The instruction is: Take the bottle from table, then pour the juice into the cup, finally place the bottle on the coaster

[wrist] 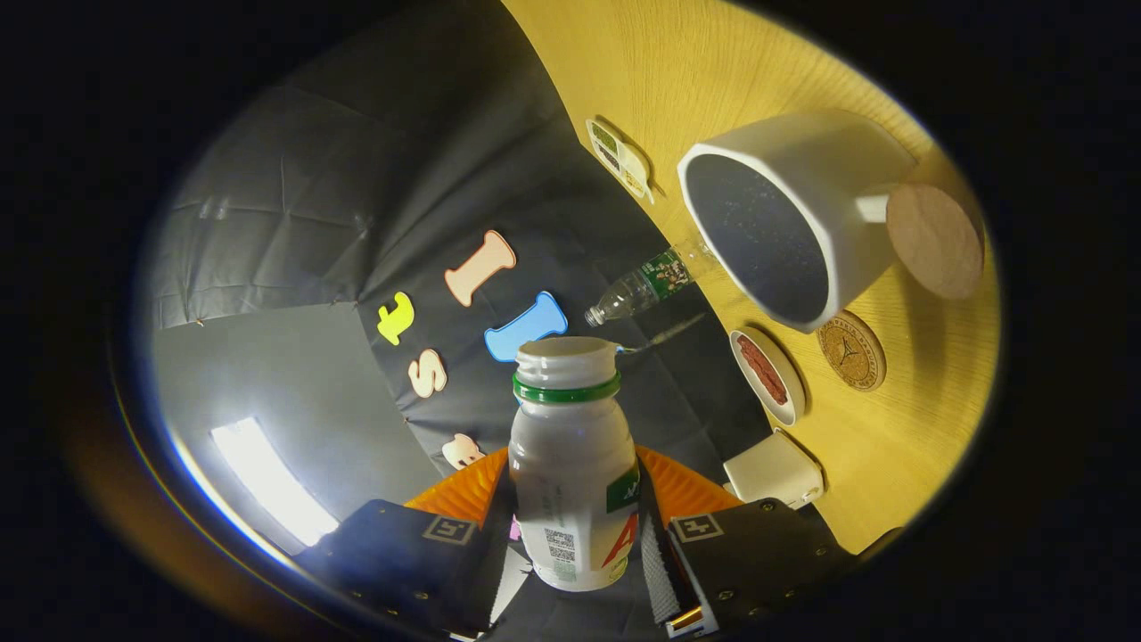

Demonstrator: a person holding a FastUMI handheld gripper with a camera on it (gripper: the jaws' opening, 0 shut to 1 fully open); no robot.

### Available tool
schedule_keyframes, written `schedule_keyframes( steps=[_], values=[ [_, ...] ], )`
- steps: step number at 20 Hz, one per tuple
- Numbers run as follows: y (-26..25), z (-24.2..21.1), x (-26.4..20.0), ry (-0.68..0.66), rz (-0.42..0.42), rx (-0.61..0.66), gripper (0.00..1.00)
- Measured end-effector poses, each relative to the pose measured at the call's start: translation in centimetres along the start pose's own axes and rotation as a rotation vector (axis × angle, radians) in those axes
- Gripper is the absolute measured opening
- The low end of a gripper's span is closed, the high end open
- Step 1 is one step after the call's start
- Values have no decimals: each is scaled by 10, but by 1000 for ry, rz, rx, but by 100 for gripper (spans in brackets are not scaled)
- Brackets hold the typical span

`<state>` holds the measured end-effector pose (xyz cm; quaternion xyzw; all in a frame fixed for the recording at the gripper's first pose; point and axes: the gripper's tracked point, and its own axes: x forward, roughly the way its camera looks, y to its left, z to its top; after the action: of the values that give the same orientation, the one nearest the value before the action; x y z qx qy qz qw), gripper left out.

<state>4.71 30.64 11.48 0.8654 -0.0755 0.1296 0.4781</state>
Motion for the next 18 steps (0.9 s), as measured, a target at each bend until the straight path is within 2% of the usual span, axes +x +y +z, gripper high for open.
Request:
schedule_keyframes(
  steps=[8, 11, 15, 18],
  values=[
    [0, 1, -1, -4, 6, -3, 65],
    [-20, -3, -3, 19, -63, -182, 64],
    [-42, 2, -3, 46, -178, -517, 65],
    [-56, 11, -7, 54, -243, -687, 65]
  ],
)
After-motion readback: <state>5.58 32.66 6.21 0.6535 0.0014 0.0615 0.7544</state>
